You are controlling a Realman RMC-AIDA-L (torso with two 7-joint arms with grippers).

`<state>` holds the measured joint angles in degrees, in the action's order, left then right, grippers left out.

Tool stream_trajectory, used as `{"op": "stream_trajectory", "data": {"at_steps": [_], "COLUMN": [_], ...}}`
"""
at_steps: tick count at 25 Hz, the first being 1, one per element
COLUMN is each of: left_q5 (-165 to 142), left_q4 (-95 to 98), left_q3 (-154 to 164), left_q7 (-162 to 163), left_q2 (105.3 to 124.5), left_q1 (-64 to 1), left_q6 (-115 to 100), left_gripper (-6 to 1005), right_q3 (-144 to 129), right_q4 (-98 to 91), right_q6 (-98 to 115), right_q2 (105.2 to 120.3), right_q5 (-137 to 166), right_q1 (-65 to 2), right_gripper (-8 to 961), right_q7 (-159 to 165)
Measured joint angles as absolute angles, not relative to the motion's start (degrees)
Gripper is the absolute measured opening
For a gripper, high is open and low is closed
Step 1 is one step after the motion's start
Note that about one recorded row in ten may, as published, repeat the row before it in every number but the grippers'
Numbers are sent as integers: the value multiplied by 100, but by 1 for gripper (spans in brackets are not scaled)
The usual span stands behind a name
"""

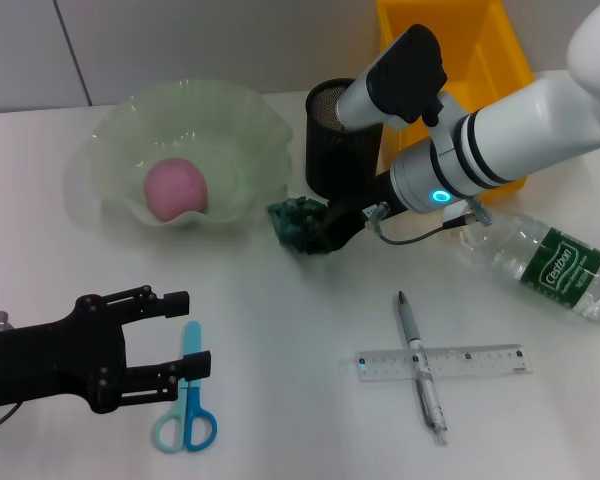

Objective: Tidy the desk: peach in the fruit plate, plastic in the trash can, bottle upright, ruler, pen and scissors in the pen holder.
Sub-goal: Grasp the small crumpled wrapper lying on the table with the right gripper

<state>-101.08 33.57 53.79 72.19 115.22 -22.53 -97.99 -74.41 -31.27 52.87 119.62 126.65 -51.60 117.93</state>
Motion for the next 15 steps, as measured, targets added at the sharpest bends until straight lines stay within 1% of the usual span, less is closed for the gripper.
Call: {"op": "stream_trajectory", "data": {"at_steps": [11,15], "left_q5": [-10107,-10107], "left_q4": [3357,3357], "left_q3": [5379,5378], "left_q7": [7207,7206], "left_q2": [11522,11522], "left_q1": [-2251,-2251], "left_q6": [-9790,-9791], "left_gripper": [799,799], "right_q3": [-7379,-7373], "right_q4": [-3175,-3455], "right_q6": [5484,5741], "right_q2": [11919,11905], "right_q5": [12532,12537], "right_q1": [-5126,-4913], "right_gripper": [193,158], "right_q7": [11786,11785]}}
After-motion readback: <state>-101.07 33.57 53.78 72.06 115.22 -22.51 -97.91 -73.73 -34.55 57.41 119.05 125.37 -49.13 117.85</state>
